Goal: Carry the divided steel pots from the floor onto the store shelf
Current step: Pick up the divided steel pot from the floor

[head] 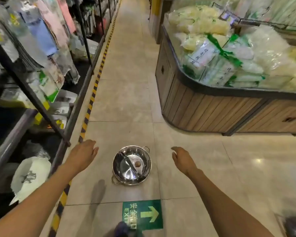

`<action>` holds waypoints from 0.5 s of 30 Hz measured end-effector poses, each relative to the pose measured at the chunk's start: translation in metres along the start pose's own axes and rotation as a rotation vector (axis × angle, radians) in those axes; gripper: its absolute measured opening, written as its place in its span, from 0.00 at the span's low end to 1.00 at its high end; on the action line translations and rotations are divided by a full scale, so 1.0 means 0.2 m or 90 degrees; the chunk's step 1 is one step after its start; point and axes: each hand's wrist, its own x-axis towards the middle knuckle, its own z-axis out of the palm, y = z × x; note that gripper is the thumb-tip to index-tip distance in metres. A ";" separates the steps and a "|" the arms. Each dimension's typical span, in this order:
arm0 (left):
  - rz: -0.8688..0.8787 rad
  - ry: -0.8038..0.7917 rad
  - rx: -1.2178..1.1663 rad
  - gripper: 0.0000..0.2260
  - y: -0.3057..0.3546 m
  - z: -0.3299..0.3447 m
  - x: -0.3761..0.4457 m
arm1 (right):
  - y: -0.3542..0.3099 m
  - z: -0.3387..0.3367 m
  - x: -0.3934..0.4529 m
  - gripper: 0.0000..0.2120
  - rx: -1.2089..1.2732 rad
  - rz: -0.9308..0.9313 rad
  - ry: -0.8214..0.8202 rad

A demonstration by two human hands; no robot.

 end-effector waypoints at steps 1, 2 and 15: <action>-0.008 -0.005 -0.006 0.18 -0.02 0.08 0.08 | 0.01 0.08 0.10 0.18 0.006 0.005 -0.002; -0.012 -0.012 -0.010 0.18 -0.06 0.18 0.18 | 0.04 0.16 0.21 0.18 0.003 0.001 -0.008; -0.056 -0.055 -0.145 0.23 -0.45 2.27 1.23 | 0.80 1.91 1.45 0.21 0.047 0.019 -0.044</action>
